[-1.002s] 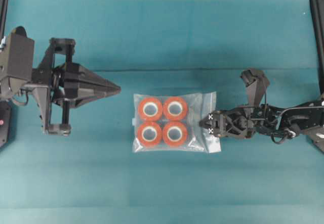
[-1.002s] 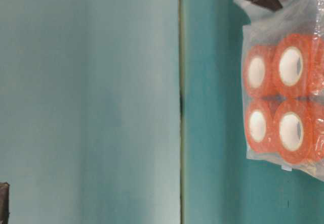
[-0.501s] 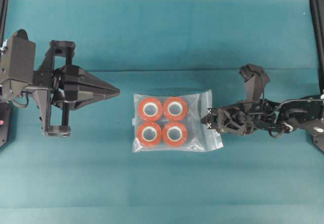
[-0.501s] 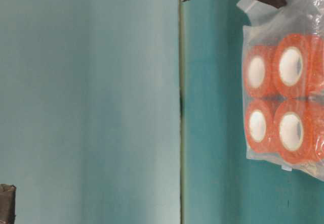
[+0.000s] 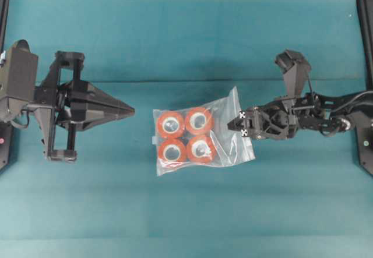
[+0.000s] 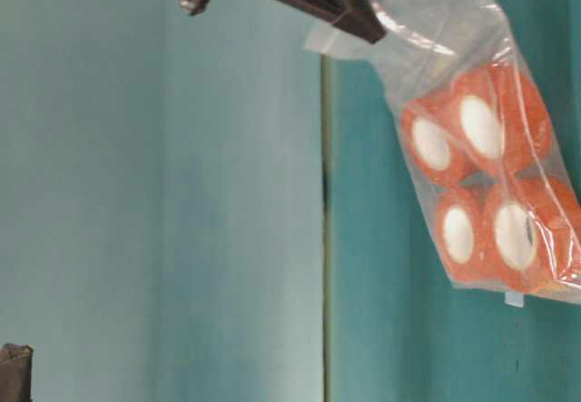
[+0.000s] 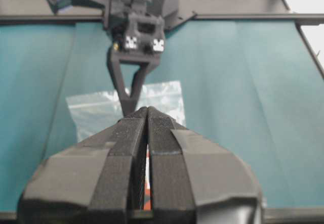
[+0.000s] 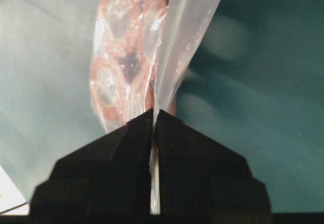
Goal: Hand over the clear zip bag and make it stand upright.
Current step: 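Lift the bag with the right gripper and swing it upright toward center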
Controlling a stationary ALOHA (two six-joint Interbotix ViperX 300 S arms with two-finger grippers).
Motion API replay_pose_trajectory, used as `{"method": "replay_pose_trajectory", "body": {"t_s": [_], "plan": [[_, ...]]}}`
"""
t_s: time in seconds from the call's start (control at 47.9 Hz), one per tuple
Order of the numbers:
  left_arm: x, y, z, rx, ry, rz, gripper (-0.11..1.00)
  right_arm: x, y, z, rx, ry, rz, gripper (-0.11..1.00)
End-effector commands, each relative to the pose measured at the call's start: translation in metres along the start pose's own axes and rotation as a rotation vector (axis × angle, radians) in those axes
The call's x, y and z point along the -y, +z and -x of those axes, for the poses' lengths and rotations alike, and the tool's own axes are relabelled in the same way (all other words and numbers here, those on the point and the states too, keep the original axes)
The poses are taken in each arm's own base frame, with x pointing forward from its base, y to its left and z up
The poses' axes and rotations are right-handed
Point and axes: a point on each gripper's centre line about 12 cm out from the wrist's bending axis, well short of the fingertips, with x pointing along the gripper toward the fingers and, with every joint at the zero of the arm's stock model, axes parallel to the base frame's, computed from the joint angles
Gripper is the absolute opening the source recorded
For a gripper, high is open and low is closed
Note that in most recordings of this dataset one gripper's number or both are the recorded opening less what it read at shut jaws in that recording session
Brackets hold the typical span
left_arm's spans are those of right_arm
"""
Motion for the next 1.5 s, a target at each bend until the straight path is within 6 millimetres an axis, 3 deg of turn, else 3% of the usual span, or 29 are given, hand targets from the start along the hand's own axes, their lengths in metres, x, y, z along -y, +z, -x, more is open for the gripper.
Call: {"method": "replay_pose_trajectory", "body": {"t_s": [0.0,0.334,0.835,1.231,1.482], "plan": [[0.001,0.009,0.001,0.029,-0.003,-0.003,-0.01,-0.016,0.005,0.004,-0.002,0.032,0.026,0.01],[0.0,0.007,0.002,0.025,0.0,0.0,-0.01,-0.07,0.02,0.011,-0.024,0.107,0.116,0.01],[0.0,0.008,0.004,0.032,0.0,0.0,-0.01,-0.113,0.033,0.014,-0.093,0.107,0.257,0.01],[-0.001,0.009,0.007,0.037,0.003,-0.001,-0.01,-0.115,0.044,0.019,-0.246,-0.017,0.422,0.01],[-0.001,0.009,0.008,0.038,0.004,-0.001,-0.01,-0.13,0.054,0.017,-0.313,-0.04,0.507,0.01]]}}
